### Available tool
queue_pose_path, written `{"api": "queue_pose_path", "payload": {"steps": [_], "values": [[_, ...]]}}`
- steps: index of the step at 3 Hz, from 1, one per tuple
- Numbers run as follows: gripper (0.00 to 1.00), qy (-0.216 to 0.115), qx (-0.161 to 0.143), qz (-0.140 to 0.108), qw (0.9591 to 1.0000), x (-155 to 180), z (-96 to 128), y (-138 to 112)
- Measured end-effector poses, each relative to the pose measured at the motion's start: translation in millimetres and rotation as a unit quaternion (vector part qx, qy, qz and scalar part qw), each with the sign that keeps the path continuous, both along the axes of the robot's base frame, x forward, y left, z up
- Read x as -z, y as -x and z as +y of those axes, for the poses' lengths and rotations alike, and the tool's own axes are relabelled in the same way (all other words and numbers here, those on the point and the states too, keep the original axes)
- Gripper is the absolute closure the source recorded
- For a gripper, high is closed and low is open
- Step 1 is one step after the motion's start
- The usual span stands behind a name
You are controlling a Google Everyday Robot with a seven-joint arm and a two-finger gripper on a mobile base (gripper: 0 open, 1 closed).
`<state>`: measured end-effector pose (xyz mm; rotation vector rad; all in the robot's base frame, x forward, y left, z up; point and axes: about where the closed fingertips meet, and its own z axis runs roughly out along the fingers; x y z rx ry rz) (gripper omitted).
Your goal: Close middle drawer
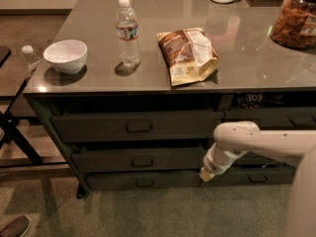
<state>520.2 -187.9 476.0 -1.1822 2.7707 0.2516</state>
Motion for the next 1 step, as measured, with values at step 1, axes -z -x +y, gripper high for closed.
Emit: {"api": "queue_pose_path", "payload": {"steps": [1], "values": [[0.81, 0.001, 0.000, 0.006, 1.0000, 0.6, -1.0, 3.7]]}}
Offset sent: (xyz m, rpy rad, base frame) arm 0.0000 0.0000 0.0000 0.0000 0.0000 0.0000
